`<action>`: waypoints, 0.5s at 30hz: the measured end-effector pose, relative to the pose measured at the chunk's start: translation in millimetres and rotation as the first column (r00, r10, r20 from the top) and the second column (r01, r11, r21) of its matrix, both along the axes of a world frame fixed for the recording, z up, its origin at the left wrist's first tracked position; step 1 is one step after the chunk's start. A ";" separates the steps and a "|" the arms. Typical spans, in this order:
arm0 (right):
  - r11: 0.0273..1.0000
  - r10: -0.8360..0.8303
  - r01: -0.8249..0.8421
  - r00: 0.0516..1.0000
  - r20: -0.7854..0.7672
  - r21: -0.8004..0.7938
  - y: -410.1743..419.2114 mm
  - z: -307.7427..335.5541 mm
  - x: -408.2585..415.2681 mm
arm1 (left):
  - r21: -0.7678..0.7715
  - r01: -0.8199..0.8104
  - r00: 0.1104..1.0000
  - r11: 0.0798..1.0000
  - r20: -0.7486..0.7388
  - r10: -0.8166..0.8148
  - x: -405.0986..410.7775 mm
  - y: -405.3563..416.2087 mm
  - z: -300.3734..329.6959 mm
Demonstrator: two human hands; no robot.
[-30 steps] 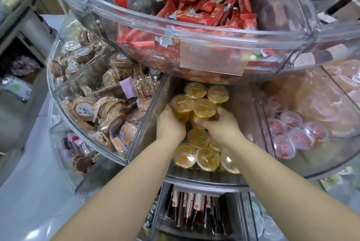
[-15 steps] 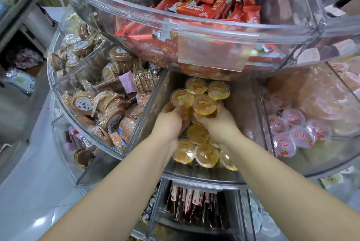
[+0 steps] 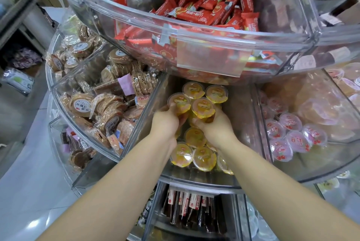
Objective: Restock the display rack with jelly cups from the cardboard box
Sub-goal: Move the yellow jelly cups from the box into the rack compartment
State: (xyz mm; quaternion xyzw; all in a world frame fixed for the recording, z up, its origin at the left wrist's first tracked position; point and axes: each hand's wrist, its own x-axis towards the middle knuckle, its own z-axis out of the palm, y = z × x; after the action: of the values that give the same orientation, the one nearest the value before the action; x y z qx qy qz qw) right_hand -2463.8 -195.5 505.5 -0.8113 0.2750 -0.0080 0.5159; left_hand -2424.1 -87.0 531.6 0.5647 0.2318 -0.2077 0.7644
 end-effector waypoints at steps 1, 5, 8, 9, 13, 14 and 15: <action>1.000 0.019 -0.019 1.000 -0.004 0.010 -0.3 2.3 -1.0 | -0.002 0.013 1.000 1.000 -0.009 -0.013 -0.5 1.1 1.6; 0.984 0.047 -0.049 0.999 0.016 0.169 -6.2 18.8 -16.3 | -0.122 0.019 0.999 0.992 -0.031 -0.023 -9.9 11.8 15.1; 0.913 -0.064 0.053 0.998 0.012 0.405 -5.8 34.2 -37.3 | -0.177 0.080 0.997 0.981 0.027 -0.076 -29.5 29.6 32.3; 0.877 -0.107 0.088 0.994 0.014 0.472 -2.8 40.2 -44.5 | -0.163 0.134 0.990 0.977 0.067 -0.125 -38.7 38.4 37.6; 0.854 -0.057 -0.017 0.990 0.126 0.519 32.9 70.0 -69.5 | 0.116 0.261 0.881 0.958 0.376 -0.285 -79.6 89.9 54.5; 0.865 0.013 -0.101 0.984 0.179 0.491 49.3 77.5 -75.3 | 0.176 0.234 0.837 0.956 0.463 -0.290 -89.7 107.0 56.8; 0.866 0.099 -0.197 0.969 0.228 0.460 68.9 83.9 -81.2 | 0.212 0.194 0.804 0.958 0.525 -0.279 -100.2 125.5 57.2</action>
State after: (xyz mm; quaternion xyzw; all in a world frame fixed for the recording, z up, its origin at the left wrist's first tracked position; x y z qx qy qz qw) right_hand -2544.9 -126.6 589.4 -0.6721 0.1527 0.0197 0.7243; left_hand -2524.3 38.5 588.8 0.6799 -0.0550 -0.1127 0.7225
